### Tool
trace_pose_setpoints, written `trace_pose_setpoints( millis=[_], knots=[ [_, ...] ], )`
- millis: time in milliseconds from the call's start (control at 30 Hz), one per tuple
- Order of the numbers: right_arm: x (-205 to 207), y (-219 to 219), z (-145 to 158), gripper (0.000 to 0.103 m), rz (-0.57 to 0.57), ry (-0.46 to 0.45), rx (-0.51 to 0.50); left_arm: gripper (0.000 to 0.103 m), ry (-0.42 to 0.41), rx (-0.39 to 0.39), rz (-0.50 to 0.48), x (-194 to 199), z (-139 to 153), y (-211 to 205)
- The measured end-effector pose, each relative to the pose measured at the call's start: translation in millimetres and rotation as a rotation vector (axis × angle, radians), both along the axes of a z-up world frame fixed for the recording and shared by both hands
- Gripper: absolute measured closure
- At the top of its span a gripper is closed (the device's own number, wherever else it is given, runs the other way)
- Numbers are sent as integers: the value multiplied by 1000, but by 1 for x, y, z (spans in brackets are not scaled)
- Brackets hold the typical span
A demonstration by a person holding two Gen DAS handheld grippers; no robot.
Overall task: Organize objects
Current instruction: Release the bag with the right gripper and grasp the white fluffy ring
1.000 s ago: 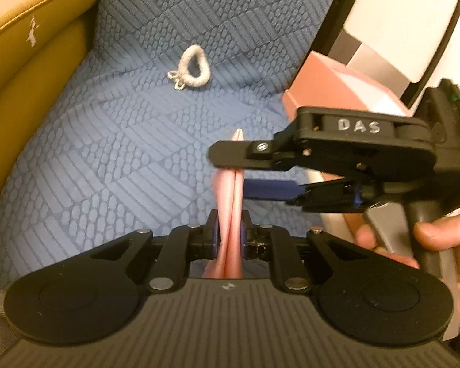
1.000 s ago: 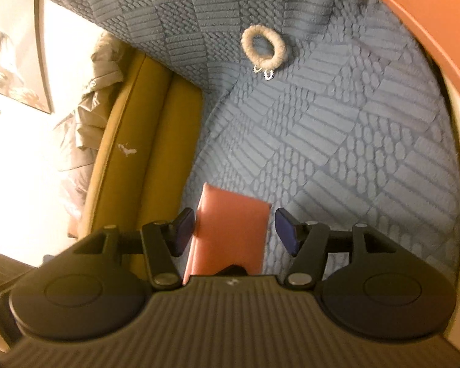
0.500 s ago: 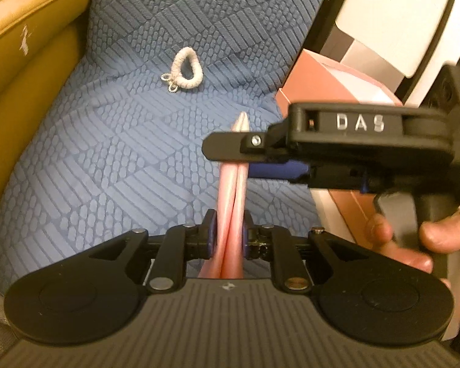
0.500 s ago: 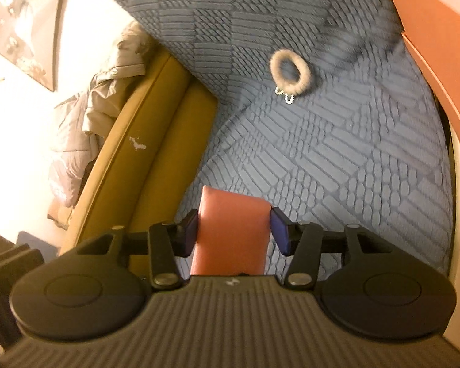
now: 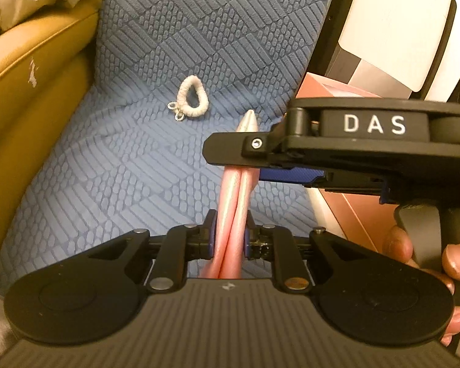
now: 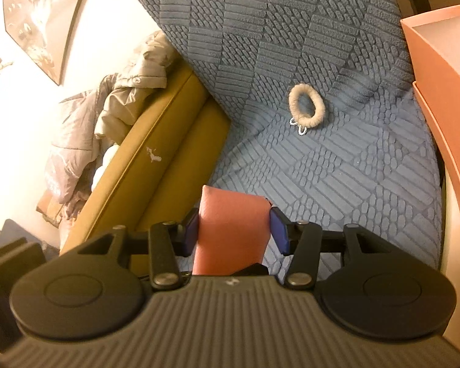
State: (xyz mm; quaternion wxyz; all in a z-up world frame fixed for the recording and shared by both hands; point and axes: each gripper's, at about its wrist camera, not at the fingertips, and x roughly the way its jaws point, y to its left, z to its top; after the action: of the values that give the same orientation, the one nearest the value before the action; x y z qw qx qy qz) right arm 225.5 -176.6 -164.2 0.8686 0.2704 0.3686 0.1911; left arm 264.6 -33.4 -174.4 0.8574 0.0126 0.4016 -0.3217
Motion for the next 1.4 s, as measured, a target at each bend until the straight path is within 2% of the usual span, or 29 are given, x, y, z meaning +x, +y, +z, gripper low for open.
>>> trace_pose_setpoints(
  millis=[267, 500, 633, 667, 767, 1033, 1133, 1167, 1233, 1300, 1400],
  knots=[
    [-1, -9, 9, 47, -77, -48, -52, 87, -14, 56, 3, 15, -9, -6],
    [4, -34, 17, 46, -209, -81, -123, 87, -6, 35, 22, 42, -12, -4],
    [19, -34, 16, 37, -219, -83, -224, 87, -17, 38, 20, 57, -14, -9],
    [24, -33, 15, 27, -222, -80, -246, 87, -20, 42, 21, 61, -14, -11],
    [40, -30, 9, 20, -246, -78, -278, 87, -20, 35, 33, 75, -15, -13],
    [88, -16, -11, 21, -208, -59, -325, 87, 48, 14, 82, 96, -25, -4],
    [108, -10, -21, 30, -175, -48, -331, 87, 53, 12, 82, 96, -25, -5],
    [114, -8, -24, 37, -170, -39, -336, 87, 54, 13, 81, 96, -25, -5],
    [129, -6, -33, 41, -168, -22, -331, 87, 56, 22, 81, 97, -26, -6],
    [142, -7, -42, 55, -170, 3, -304, 87, 53, 28, 76, 97, -28, -7],
    [163, -8, -56, 66, -186, 52, -279, 87, 48, 34, 64, 95, -29, -9]
  ],
)
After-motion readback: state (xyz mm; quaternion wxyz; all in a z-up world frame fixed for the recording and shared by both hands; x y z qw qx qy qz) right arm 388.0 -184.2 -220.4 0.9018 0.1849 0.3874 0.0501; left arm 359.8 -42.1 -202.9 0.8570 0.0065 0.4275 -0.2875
